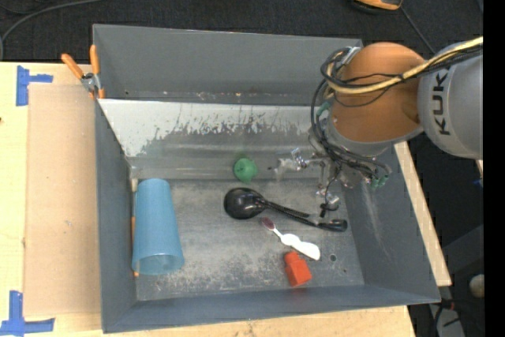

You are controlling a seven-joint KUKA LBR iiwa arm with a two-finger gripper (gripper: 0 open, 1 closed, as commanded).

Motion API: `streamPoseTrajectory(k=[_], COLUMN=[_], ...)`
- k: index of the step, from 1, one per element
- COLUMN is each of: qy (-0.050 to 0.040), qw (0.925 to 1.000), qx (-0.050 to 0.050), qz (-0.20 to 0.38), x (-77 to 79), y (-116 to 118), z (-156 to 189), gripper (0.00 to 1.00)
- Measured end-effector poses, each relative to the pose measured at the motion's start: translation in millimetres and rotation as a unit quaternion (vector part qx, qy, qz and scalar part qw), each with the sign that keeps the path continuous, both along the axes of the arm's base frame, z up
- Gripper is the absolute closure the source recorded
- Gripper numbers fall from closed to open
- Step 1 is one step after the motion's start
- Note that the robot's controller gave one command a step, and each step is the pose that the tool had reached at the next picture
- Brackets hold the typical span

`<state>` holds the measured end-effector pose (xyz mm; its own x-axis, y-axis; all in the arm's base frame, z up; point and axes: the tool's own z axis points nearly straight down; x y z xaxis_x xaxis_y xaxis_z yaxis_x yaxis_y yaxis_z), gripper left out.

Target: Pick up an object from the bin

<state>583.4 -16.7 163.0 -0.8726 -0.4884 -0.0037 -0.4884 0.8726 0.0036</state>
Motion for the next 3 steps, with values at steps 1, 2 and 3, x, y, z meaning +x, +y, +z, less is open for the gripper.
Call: streamPoseTrajectory(k=[1,2,3], qy=[0.0015,-0.0072,0.0032], qw=[0.9999,0.9998,0.9994], qx=[0.001,0.000,0.001], qz=[-0.017,-0.017,-0.034], x=[-7.6,4.3,-9.4], y=[23.2,20.0,20.3], z=[-48.8,14.6,1.0], gripper=[0.00,0.00,0.00])
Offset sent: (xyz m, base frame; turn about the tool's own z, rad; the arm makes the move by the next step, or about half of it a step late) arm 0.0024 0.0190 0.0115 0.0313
